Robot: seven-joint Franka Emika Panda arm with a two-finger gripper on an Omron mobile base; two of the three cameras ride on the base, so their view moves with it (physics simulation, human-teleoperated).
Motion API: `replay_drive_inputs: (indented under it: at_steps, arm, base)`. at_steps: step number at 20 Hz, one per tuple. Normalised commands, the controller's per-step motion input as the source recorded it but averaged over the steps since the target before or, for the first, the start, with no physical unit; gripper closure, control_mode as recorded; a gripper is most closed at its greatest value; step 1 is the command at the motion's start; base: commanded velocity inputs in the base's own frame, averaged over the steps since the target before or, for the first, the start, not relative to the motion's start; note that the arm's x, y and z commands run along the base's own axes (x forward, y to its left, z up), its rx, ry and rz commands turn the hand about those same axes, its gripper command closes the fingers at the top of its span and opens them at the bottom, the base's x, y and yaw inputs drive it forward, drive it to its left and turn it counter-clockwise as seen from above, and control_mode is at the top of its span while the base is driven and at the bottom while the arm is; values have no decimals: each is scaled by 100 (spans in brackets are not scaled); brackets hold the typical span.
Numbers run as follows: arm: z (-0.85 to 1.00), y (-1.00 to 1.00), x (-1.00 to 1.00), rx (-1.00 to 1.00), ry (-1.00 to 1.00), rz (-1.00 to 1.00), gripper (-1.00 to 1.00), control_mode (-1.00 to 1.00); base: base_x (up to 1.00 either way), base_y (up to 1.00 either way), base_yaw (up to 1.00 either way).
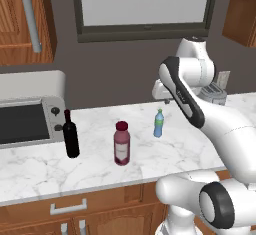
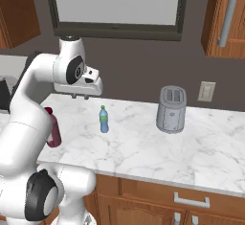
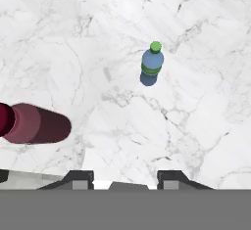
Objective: Place the drinks on the dining counter in a tight cluster.
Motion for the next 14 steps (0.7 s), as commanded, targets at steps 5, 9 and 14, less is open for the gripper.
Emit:
replay_drive_inputs:
  at_steps: [5, 9, 14]
  arm:
    - [-3, 0, 0, 0, 0, 0, -100, -100]
    - [0, 0, 13, 0, -1, 0, -100, -100]
    - [0, 23, -26, 0, -12, 0, -100, -100]
  base:
    - [0, 0, 0]
    - [0, 0, 0]
    - [0, 0, 0]
